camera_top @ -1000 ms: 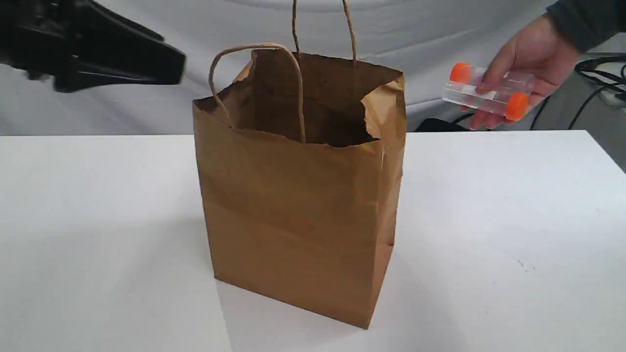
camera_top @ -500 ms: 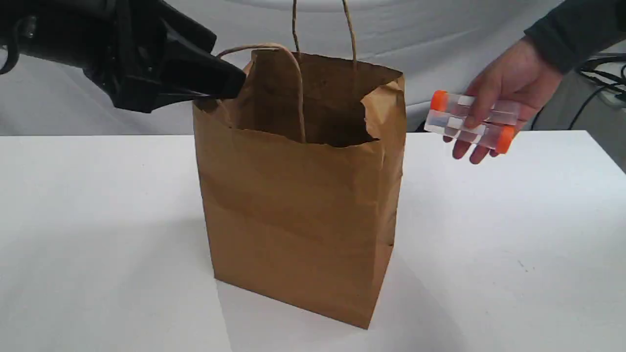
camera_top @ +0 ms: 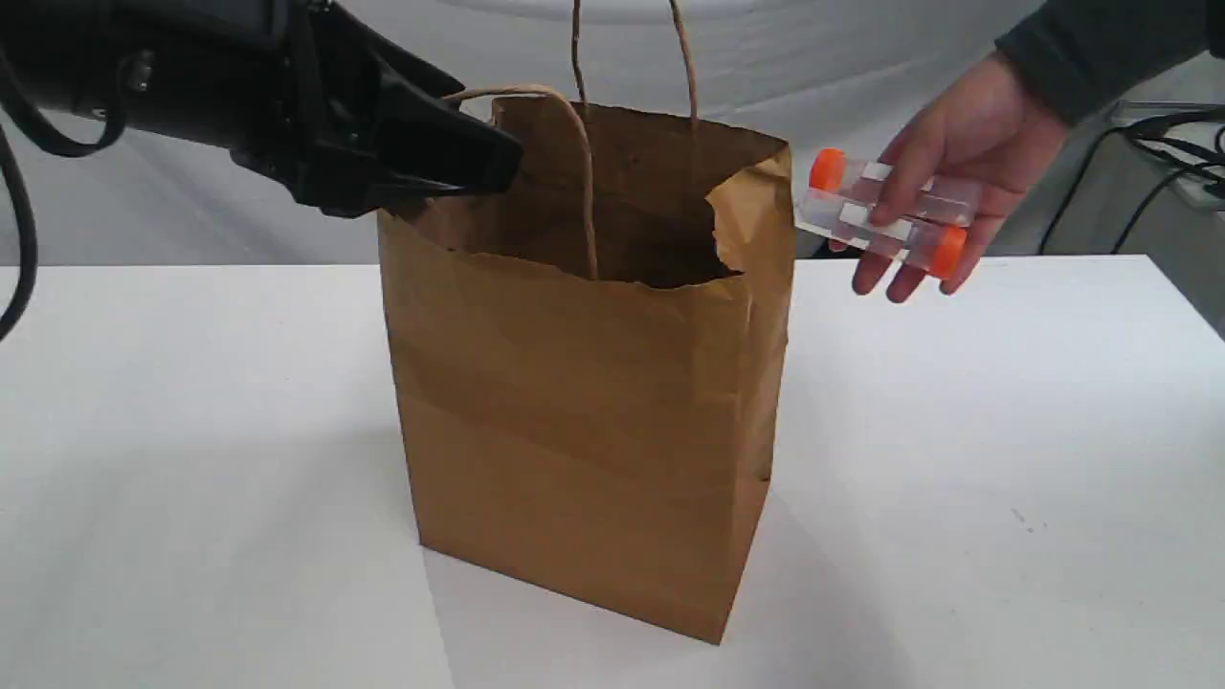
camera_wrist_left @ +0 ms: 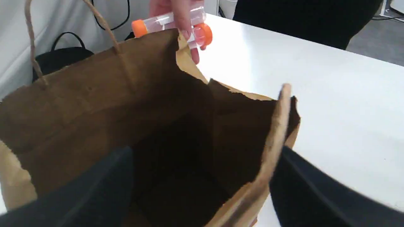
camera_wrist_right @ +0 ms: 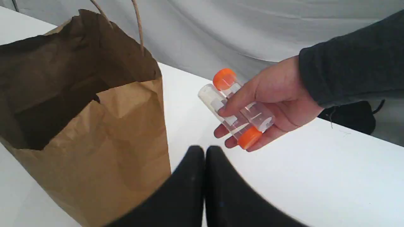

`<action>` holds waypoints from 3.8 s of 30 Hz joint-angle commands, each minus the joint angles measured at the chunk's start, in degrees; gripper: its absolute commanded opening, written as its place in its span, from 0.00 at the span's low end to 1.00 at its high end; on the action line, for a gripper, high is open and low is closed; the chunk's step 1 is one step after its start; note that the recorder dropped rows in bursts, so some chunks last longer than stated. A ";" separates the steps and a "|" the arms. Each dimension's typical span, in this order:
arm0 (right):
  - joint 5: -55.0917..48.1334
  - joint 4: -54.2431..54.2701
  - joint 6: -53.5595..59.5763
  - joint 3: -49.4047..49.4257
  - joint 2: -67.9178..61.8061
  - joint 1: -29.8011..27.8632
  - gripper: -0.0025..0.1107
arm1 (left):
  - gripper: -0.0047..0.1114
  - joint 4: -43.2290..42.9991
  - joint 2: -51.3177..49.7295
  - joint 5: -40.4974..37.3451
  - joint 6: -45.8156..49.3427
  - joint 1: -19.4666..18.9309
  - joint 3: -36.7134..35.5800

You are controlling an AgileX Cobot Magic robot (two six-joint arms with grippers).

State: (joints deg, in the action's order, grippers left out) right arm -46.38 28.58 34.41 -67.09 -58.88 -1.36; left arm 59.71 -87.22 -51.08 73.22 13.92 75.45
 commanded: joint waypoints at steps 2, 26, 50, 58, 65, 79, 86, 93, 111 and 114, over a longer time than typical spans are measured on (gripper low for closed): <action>0.56 -0.02 0.10 -0.35 0.02 0.24 0.02 | 0.43 0.78 0.00 0.08 0.52 0.33 0.17; -11.86 5.38 -4.82 -19.52 -13.96 0.24 0.02 | 0.04 0.58 0.00 -1.17 0.31 0.33 0.17; -23.58 -4.97 -5.29 -44.02 -46.79 9.23 0.02 | 0.04 0.58 0.00 -1.39 0.08 0.33 0.17; -18.44 -1.54 -2.67 -44.02 -47.85 9.99 0.28 | 0.04 0.58 0.00 -1.39 -1.02 0.33 0.17; -15.61 -0.40 -1.37 -44.02 -49.52 11.28 0.51 | 0.04 0.58 0.00 -1.39 -1.02 0.33 0.17; -11.56 -0.63 0.08 -44.02 -53.04 14.09 0.51 | 0.04 0.77 0.00 -1.61 -1.05 0.33 0.17; -10.44 -0.17 0.08 -44.02 -54.93 14.09 0.51 | 0.04 0.77 0.00 -1.61 -1.05 0.33 0.17; -10.59 1.16 0.08 -44.02 -56.69 14.09 0.45 | 0.04 0.72 0.00 -1.39 -1.05 0.33 0.17; -12.58 8.02 -4.66 -44.34 -56.84 13.83 0.02 | 0.04 1.93 0.60 -1.62 -1.41 0.33 0.17; -12.71 8.25 -6.54 -44.34 -56.95 13.83 0.02 | 0.04 2.47 2.34 -1.90 -2.69 0.33 1.76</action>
State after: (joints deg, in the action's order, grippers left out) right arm -58.73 35.81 29.47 -110.98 -115.89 12.59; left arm 60.58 -86.44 -52.62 71.87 13.92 76.19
